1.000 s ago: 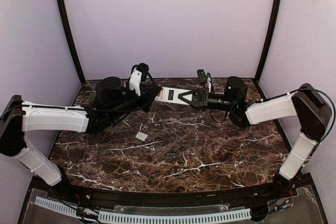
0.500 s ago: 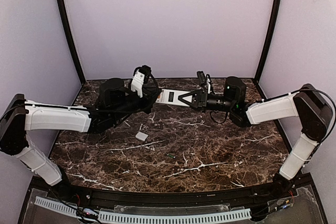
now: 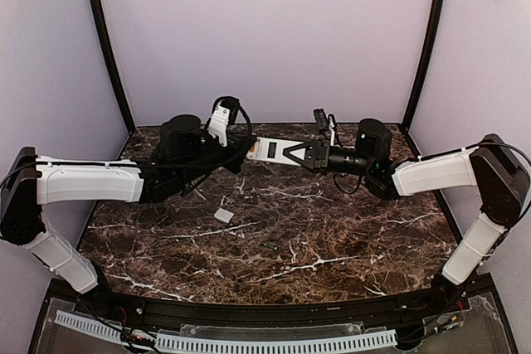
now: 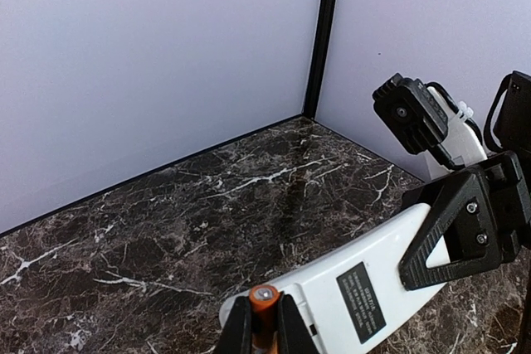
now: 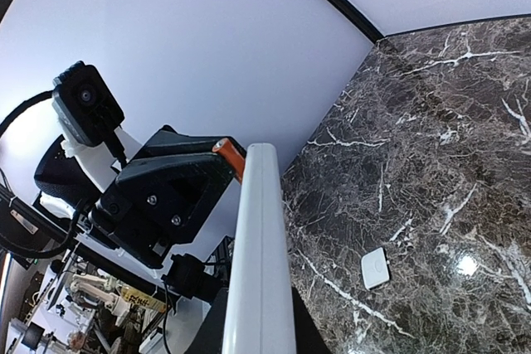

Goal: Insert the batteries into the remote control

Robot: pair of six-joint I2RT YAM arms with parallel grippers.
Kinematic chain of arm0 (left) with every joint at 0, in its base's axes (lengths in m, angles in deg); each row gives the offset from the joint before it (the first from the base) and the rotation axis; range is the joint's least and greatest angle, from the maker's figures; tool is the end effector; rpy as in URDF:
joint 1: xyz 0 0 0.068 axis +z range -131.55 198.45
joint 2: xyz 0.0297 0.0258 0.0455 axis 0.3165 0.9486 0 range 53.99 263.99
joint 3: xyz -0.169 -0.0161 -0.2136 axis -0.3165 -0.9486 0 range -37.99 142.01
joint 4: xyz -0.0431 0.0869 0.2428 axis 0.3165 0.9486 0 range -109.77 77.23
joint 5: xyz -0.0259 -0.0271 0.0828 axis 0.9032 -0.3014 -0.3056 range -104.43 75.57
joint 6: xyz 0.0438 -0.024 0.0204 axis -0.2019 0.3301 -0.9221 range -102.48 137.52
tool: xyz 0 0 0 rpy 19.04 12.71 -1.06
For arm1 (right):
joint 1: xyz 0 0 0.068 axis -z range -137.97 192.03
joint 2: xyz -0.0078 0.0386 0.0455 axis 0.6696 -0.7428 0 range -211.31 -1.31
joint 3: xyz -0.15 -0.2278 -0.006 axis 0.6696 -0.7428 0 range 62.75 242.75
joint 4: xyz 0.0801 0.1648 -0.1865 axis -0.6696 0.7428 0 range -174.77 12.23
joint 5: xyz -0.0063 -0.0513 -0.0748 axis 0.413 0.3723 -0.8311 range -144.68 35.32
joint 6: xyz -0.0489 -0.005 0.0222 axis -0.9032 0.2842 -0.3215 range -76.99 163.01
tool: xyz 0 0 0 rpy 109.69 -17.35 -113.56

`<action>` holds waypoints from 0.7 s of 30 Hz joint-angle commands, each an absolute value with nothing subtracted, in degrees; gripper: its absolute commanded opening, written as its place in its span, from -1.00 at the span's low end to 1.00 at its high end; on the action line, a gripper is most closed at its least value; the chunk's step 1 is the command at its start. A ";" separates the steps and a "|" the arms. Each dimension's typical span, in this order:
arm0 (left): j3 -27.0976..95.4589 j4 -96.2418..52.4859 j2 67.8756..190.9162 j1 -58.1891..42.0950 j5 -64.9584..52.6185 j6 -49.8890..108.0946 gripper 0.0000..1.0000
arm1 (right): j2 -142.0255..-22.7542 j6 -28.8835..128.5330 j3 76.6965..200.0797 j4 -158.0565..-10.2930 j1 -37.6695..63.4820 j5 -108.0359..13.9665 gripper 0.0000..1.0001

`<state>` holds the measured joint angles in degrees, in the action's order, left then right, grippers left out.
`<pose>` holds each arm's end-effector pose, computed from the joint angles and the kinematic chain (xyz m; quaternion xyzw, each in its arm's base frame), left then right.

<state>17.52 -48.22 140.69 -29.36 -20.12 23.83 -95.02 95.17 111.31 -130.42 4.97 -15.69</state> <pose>0.2408 -0.2604 0.2962 0.2241 0.6882 -0.2815 0.6300 0.2692 0.2314 0.2464 -0.1477 0.6891 0.6374 0.3116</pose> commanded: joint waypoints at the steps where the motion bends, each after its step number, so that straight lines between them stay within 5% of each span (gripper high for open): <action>1: 19.34 -41.75 141.63 -28.83 -21.63 25.55 -0.99 | -92.75 93.45 112.41 -132.65 4.53 -15.34 -1.00; 21: 21.21 -38.41 141.90 -28.83 -20.78 26.73 -0.99 | -92.05 89.39 112.85 -128.46 4.42 -16.86 -1.00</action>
<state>19.79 -41.47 141.23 -29.34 -19.62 25.93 -94.54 90.93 111.62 -126.53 4.91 -16.17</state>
